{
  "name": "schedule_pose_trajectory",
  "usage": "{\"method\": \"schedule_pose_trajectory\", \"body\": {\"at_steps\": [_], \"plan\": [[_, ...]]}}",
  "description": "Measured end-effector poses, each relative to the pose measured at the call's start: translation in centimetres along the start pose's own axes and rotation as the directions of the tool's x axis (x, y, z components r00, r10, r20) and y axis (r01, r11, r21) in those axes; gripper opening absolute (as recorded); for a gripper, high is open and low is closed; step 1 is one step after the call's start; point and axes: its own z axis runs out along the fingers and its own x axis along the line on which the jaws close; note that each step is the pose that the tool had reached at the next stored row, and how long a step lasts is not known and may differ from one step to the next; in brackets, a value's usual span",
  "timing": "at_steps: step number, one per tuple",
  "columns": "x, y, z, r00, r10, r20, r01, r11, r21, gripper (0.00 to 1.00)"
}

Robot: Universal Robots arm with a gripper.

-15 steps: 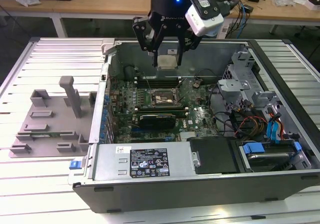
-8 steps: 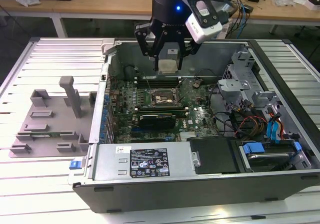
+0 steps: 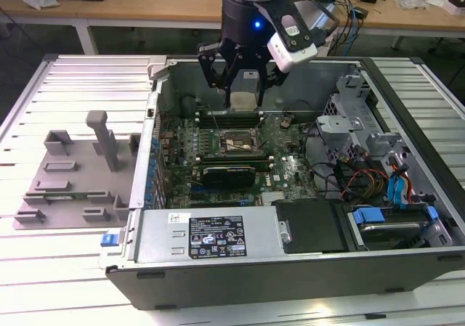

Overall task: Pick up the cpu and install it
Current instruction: 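Pick up the cpu and move it towards the insertion slot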

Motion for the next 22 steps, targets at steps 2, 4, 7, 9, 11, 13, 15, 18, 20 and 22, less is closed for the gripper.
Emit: {"method": "schedule_pose_trajectory", "body": {"at_steps": [2,4,7,9,11,13,15,18,20,22], "plan": [[-0.03,0.29,0.37,1.0000,0.000,0.0002,0.000,1.0000,-0.0028,0.55],[-0.04,0.45,0.55,1.0000,0.000,0.0002,0.000,1.0000,-0.0065,0.55],[-0.06,0.73,0.75,1.0000,0.000,0.0004,0.000,0.9999,-0.0105,0.55],[-0.09,0.96,0.91,1.0000,0.000,0.0004,0.000,0.9999,-0.0126,0.55],[-0.14,1.27,1.13,1.0000,0.000,0.0005,0.000,0.9999,-0.0151,0.55],[-0.18,1.46,1.26,1.0000,0.000,0.0005,0.000,0.9999,-0.0161,0.55],[-0.23,1.87,1.47,1.0000,0.000,0.0005,0.000,0.9999,-0.0167,0.55],[-0.28,2.29,1.79,1.0000,0.000,0.0006,0.000,0.9999,-0.0172,0.55],[-0.33,2.52,2.14,1.0000,0.000,0.0006,0.000,0.9999,-0.0172,0.55],[-0.36,2.66,2.65,1.0000,0.000,0.0005,0.000,0.9999,-0.0169,0.55]]}}
